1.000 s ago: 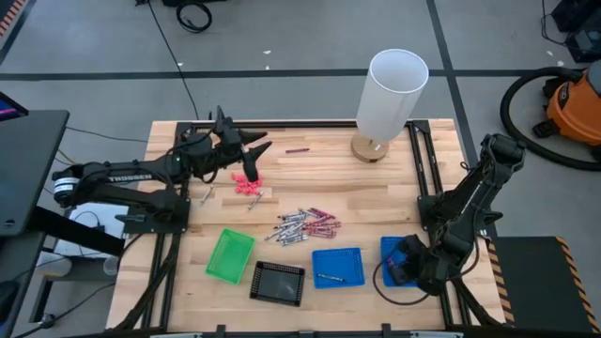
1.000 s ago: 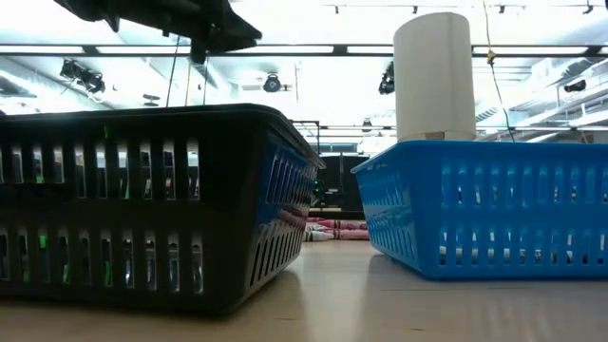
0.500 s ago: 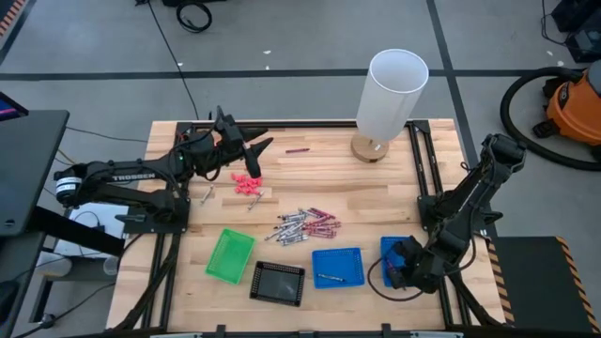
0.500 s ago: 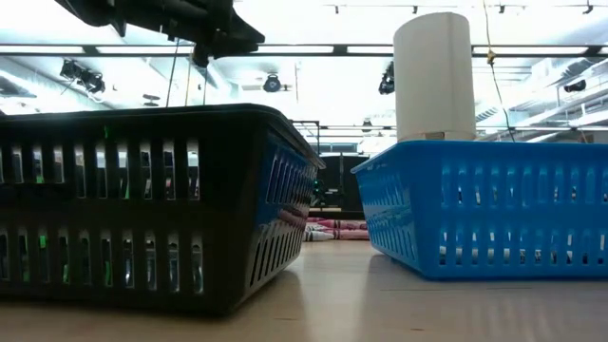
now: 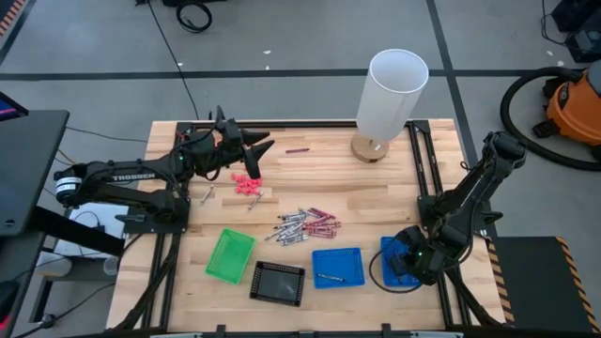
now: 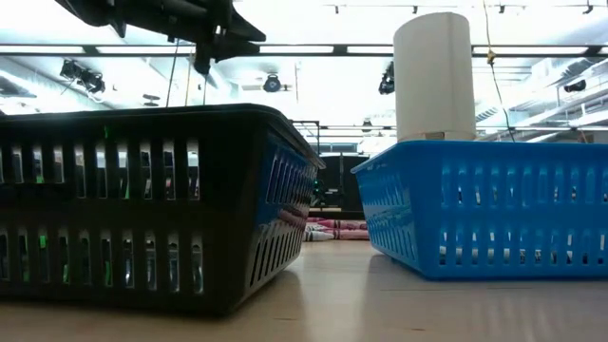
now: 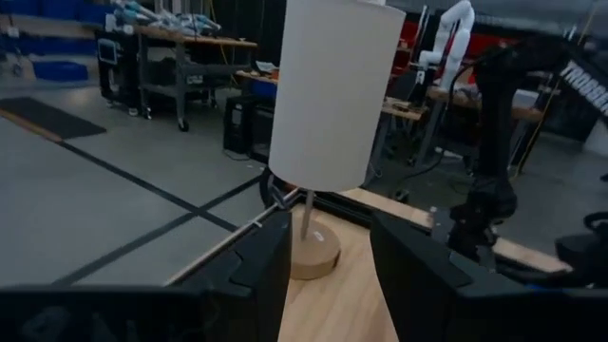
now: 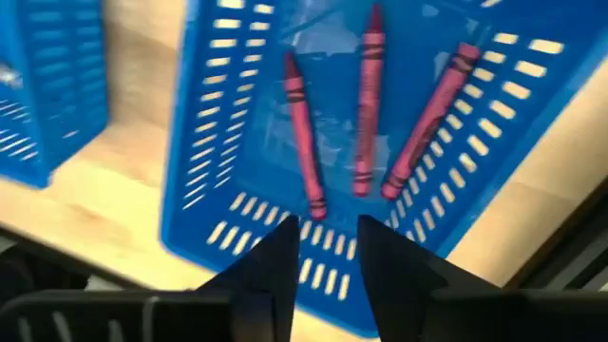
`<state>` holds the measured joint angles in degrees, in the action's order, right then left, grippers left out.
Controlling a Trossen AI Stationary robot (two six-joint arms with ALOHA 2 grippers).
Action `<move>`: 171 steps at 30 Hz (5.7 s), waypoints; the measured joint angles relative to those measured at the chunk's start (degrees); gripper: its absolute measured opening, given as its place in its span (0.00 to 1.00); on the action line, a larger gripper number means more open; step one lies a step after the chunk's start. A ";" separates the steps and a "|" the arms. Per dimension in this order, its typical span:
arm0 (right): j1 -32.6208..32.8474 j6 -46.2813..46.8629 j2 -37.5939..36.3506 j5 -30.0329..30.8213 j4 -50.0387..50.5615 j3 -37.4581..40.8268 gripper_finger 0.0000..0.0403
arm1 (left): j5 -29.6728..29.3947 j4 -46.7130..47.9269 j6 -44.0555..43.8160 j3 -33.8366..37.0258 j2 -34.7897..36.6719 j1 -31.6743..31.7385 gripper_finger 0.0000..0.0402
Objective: Sort crayons
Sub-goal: Put the white crayon into the black basket
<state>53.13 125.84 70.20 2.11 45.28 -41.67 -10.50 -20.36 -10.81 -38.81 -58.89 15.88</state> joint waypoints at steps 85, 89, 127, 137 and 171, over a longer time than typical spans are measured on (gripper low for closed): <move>-56.24 -83.34 11.22 4.78 -14.04 -15.34 0.28 | 7.32 57.42 -21.80 -11.03 -17.48 -6.99 0.39; -56.27 -83.36 11.22 5.34 -14.39 -15.34 0.28 | 5.27 56.22 -20.34 -10.11 -20.02 -6.02 0.39; -52.18 -81.41 11.29 8.73 -18.89 -13.40 0.28 | -1.56 47.54 -17.08 1.60 -3.19 -8.32 0.39; -52.08 -81.02 11.29 7.85 -20.65 -13.40 0.28 | 8.64 46.43 -22.82 1.60 -3.74 -6.00 0.39; -52.07 -81.02 11.27 7.17 -26.84 -13.38 0.28 | 5.72 53.06 -29.04 -4.85 -28.72 -10.93 0.39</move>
<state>1.06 44.82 81.47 9.28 18.44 -55.05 -4.78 32.70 -39.85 -43.66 -87.61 4.95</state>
